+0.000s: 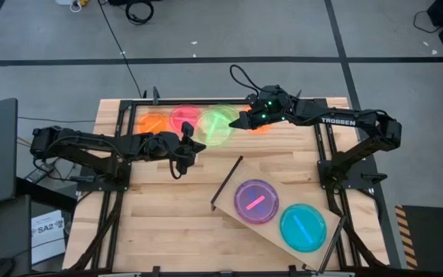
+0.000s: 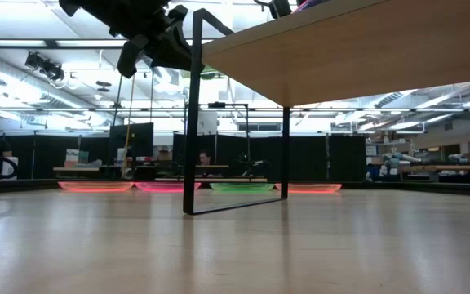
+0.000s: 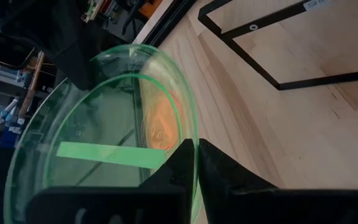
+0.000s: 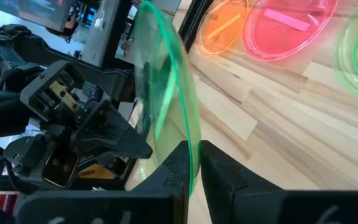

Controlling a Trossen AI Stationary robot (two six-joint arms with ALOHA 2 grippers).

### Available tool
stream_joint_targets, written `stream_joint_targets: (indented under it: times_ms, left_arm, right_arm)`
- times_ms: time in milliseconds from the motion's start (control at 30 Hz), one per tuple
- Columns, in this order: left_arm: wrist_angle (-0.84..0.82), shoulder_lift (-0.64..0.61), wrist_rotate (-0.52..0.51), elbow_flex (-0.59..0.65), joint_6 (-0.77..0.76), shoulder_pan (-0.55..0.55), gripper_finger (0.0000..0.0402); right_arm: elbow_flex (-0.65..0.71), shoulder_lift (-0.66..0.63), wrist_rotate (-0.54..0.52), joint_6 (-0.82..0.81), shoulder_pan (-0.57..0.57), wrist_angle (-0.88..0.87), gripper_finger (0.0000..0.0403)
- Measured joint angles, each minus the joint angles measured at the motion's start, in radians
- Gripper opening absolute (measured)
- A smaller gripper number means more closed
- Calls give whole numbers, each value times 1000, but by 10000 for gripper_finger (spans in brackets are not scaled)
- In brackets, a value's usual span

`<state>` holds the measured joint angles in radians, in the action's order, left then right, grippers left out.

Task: Place and stack plates onto a shelf
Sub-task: Stack the bottom transparent green plate on the transparent blue plate on the shelf

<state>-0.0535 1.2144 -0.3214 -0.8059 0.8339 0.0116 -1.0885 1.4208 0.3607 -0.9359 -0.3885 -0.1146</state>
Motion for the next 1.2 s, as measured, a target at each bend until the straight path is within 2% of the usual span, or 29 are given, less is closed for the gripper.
stream_joint_targets:
  times_ms: [400, 767, 1200]
  left_arm:
    - [0, 0, 0, 0, -3, 0, 72]
    - [34, 0, -1, 0, -11, -5, 105]
    - [56, 0, -1, 0, -11, -10, 126]
  right_arm:
    - [0, 0, -1, 45, 0, -3, 14]
    - [0, 0, -27, 90, -8, -5, 12]
    - [0, -1, -17, 133, -126, -6, 12]
